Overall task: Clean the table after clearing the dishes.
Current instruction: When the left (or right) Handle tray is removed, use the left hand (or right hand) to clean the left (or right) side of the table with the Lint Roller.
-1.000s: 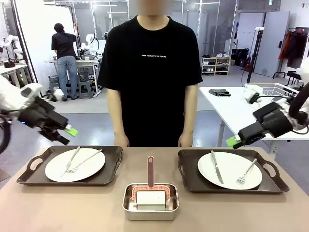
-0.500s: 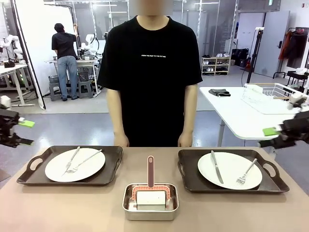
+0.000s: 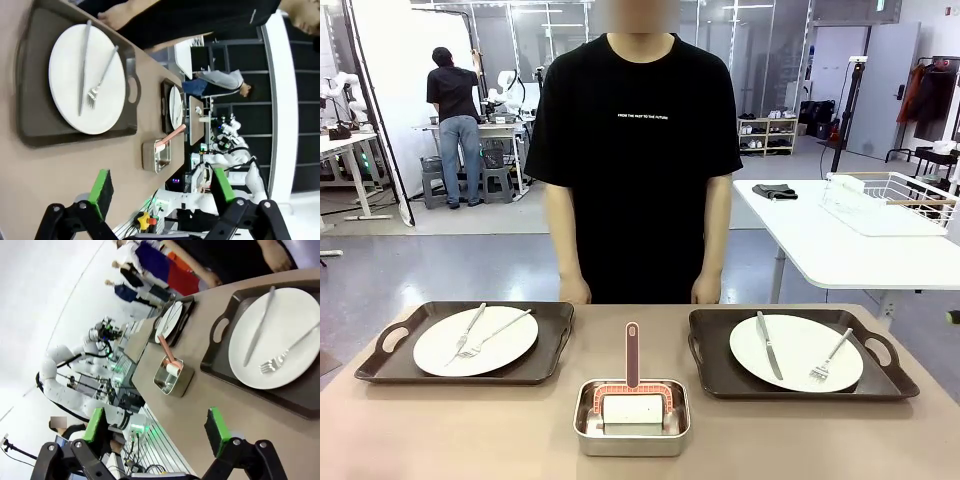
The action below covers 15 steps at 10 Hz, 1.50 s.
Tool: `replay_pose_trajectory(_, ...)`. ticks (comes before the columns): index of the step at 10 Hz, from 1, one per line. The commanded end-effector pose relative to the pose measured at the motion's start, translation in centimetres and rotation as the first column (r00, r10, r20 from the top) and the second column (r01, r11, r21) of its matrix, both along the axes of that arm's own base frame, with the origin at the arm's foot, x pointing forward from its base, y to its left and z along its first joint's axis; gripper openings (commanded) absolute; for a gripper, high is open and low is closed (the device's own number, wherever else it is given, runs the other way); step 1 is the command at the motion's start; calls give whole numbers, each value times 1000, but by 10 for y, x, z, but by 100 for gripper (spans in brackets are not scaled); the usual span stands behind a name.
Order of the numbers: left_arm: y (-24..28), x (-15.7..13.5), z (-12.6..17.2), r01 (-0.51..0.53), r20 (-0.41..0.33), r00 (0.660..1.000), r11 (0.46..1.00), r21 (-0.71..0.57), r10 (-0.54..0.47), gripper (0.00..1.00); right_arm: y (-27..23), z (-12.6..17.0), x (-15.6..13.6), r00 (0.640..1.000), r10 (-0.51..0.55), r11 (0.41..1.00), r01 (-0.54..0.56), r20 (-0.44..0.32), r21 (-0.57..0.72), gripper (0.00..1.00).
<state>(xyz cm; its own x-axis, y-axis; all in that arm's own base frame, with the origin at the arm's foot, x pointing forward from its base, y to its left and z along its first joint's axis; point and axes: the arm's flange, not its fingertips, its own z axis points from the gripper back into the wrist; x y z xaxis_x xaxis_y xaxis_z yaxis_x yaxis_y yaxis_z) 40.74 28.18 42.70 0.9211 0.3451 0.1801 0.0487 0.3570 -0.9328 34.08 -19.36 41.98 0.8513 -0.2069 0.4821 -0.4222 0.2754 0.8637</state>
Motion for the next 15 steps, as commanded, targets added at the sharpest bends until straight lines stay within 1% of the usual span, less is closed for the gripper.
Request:
replay_pose_trajectory(1,14,-7,4,44,-57,997,999,-5,-44,100,-16,-12,-6,1000,-10,1000,10,11,16,100)
replay_pose_trajectory(2,13,-11,7,59,-65,996,998,16,-58,100,-19,-16,-9,1000,7,1000,-7,6,-3,100)
replay_pose_trajectory(3,7,-7,10,73,-74,995,997,35,-71,100,-20,-17,-7,1000,-1,1000,1,4,-3,100)
replay_pose_trajectory(4,13,-12,-5,15,-39,999,1000,10,-15,100,-20,-15,-11,999,-35,999,36,-15,17,100)
replay_pose_trajectory(15,13,-12,-5,15,-39,999,1000,10,-15,100,-20,-15,-11,999,-35,999,36,-15,17,100)
